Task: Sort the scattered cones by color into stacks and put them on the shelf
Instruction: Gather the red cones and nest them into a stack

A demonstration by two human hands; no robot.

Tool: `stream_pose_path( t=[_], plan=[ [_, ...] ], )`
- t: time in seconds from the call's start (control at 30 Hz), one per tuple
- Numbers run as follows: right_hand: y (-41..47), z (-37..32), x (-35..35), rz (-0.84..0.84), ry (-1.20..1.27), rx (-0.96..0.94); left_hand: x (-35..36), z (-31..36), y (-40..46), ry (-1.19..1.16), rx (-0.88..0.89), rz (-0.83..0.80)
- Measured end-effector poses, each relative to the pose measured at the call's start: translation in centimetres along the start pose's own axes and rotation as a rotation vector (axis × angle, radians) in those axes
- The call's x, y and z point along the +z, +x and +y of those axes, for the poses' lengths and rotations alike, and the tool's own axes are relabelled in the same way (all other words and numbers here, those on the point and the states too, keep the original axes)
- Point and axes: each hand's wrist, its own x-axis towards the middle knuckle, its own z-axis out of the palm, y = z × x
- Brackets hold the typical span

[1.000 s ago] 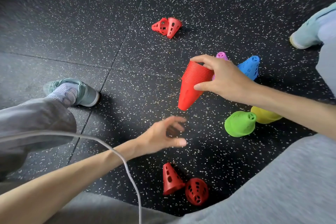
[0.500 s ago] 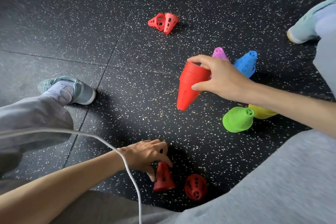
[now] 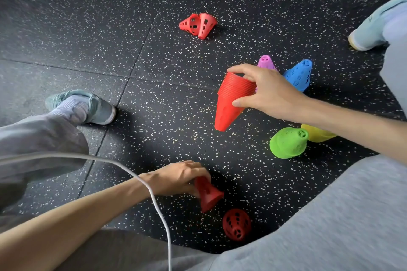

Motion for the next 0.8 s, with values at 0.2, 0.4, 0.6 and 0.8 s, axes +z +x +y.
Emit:
stream_pose_path(
  t=[0.2, 0.4, 0.6, 0.8],
  plan=[
    [0.1, 0.1, -0.1, 0.057, -0.004, 0.001, -2.6, 1.2, 1.3, -0.563, -0.266, 0.497],
    [0.3, 0.3, -0.3, 0.11, 0.01, -0.006, -5.0, 4.8, 2.6, -0.879, -0.298, 0.707],
    [0.2, 0.4, 0.1, 0.067, 0.056, -0.015, -6.7, 7.9, 3.8, -0.983, -0.259, 0.809],
    [0.3, 0.6, 0.5, -0.069, 0.147, -0.019, -6.8, 9.3, 3.7, -1.034, -0.299, 0.843]
  ],
)
